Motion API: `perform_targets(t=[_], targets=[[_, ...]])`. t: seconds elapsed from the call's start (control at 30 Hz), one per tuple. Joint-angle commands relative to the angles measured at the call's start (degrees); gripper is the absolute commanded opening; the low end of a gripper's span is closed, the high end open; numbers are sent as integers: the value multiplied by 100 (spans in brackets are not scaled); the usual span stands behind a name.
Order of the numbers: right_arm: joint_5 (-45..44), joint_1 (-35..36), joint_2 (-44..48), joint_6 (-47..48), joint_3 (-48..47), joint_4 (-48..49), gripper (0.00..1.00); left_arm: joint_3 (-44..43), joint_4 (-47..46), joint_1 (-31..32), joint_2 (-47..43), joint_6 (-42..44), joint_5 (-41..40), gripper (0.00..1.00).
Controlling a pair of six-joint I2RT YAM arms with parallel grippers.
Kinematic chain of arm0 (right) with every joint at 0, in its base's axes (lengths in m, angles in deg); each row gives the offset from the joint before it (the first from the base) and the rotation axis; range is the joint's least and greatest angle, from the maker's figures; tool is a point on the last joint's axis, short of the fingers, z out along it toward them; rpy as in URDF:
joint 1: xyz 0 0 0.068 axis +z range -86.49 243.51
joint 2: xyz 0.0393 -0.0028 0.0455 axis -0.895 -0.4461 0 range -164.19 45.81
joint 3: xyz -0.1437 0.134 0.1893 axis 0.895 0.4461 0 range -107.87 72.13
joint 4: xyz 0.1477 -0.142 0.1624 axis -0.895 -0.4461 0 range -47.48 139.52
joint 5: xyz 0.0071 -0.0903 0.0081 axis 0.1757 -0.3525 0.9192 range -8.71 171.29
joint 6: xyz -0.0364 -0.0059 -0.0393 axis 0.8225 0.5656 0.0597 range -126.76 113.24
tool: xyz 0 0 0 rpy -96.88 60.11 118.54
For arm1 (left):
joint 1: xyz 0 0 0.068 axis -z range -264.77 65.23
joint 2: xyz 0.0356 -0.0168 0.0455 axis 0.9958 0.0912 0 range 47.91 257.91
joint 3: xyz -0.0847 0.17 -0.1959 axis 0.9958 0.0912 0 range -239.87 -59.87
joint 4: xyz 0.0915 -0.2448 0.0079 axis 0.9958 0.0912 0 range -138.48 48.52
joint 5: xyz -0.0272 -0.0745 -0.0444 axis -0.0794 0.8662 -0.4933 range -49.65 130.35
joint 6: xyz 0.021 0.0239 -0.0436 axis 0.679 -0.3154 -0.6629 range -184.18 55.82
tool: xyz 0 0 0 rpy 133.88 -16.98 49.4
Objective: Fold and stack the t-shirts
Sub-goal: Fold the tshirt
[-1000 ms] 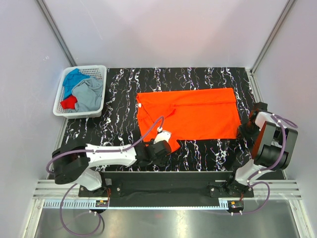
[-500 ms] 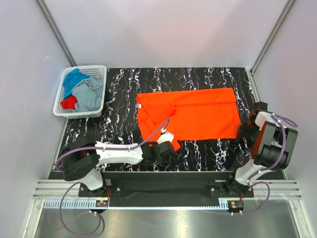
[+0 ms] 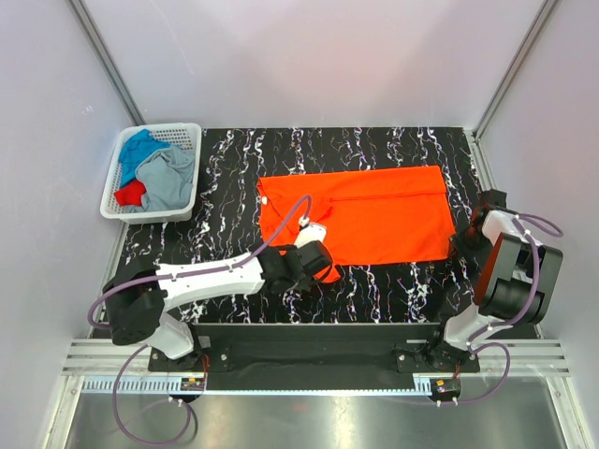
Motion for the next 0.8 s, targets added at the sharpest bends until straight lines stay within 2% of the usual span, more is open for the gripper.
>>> perform_targets(t=[0.0,0.37,0.5,0.77], targets=[[-47,106,337,184,-310,131,0,-288,205,-238,-112,76,-207,0],[23,238,73,290,-872,-27,0,-930,241,-1283,-50,603,65,0],[269,273,47,343,-1136,96,0,-1158,4,-1758,125,919,565,0],[691,378,-901,571,-1856,499,0,-2150,170,-2487,906,1499,733,0]])
